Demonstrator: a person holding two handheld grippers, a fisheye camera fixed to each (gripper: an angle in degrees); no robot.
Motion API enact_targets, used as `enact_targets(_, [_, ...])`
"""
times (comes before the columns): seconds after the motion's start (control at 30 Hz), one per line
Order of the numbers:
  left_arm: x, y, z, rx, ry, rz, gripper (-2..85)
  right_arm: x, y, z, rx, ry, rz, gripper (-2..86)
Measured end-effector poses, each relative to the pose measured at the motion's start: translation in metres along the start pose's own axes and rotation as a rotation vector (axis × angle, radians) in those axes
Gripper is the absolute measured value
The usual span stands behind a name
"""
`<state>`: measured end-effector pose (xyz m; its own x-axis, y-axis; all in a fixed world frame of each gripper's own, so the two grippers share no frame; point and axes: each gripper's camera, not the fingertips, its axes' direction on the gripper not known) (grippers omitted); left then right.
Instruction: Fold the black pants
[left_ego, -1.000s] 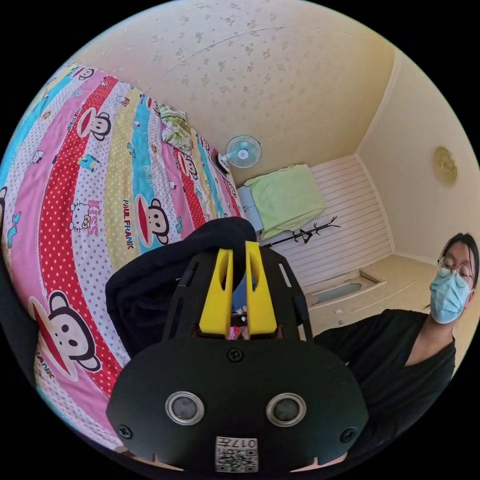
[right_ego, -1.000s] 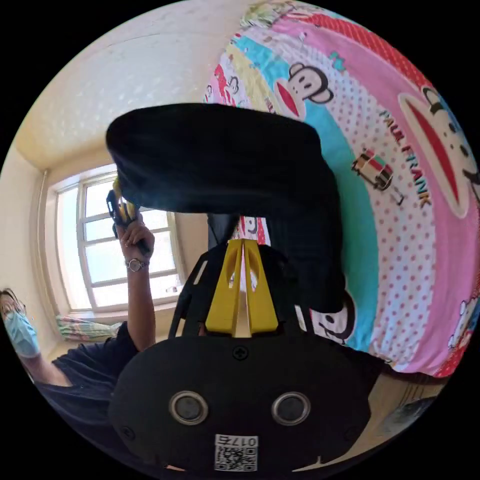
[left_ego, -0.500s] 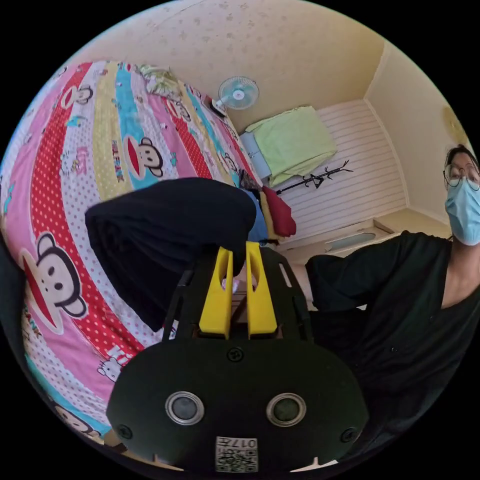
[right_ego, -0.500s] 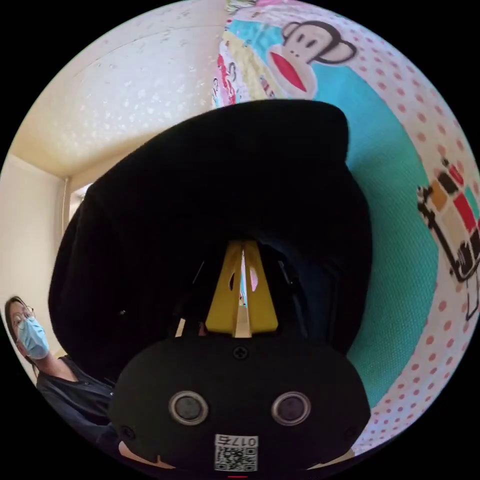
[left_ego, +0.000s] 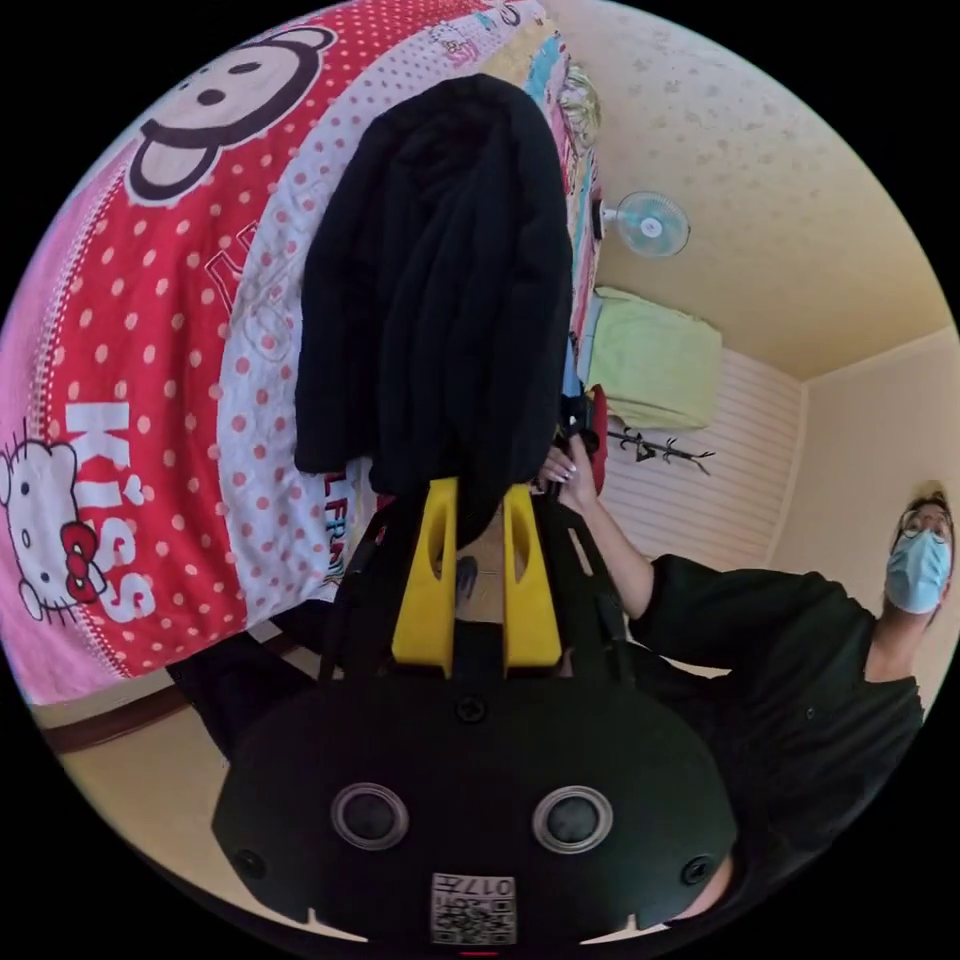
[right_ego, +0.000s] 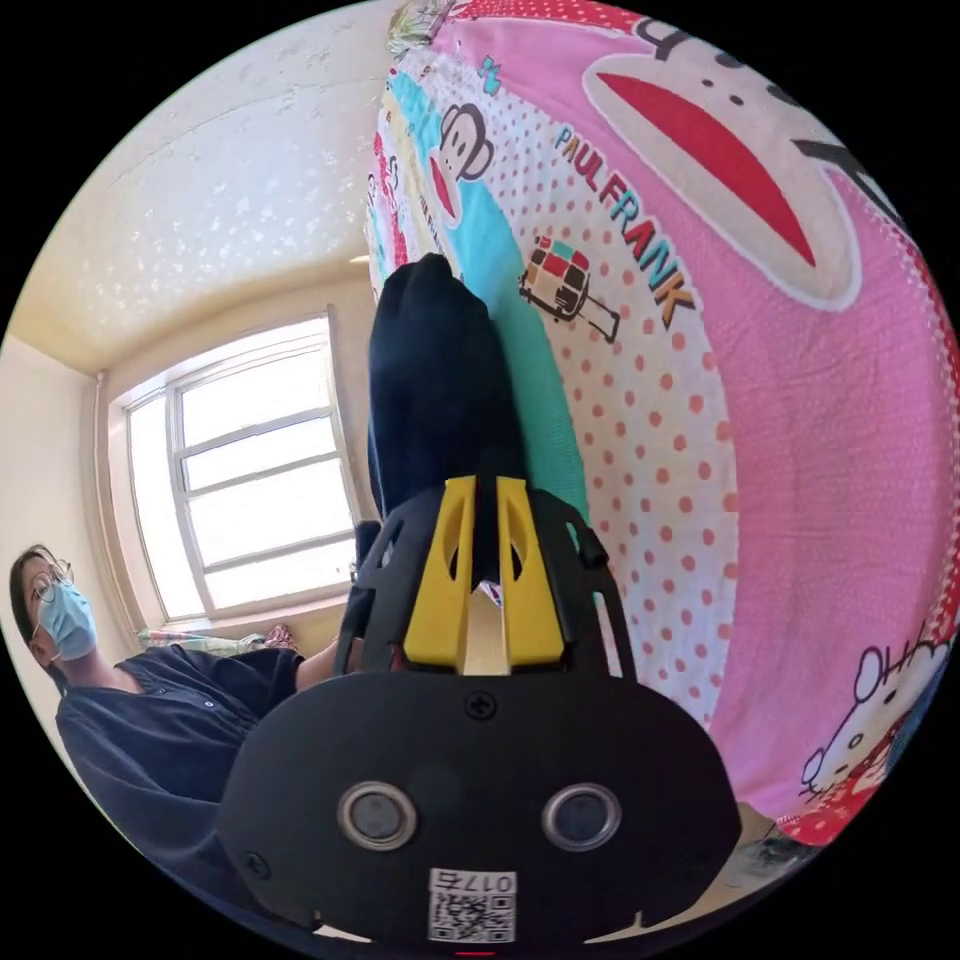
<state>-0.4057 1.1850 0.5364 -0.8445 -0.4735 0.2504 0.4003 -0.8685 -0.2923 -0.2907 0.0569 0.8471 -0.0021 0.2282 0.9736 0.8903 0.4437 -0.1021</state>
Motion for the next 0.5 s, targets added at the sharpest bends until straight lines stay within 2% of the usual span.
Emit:
enact_targets(0.07, [-0.005, 0.001, -0.026, 0.093, 0.141, -0.031, 12.9, -0.009, -0.005, -0.005, -0.017, -0.019, -0.014, 14.5])
enact_targets(0.23, [-0.001, -0.005, -0.094, 0.338, 0.236, -0.001, 18.7, -0.029, -0.03, 0.014, -0.147, -0.073, -0.075, 28.0])
enact_targets(0.33, [0.011, -0.033, -0.113, 0.349, 0.123, 0.02, 22.8, -0.036, -0.043, 0.035, -0.216, -0.018, -0.082, 37.7])
enact_targets(0.43, [0.017, -0.071, -0.108, 0.299, -0.046, 0.015, 24.4, -0.033, -0.047, 0.051, -0.26, 0.038, -0.075, 38.0])
enact_targets(0.5, [0.009, -0.092, -0.095, 0.247, -0.13, -0.005, 25.4, -0.029, -0.041, 0.049, -0.243, 0.124, -0.08, 34.6])
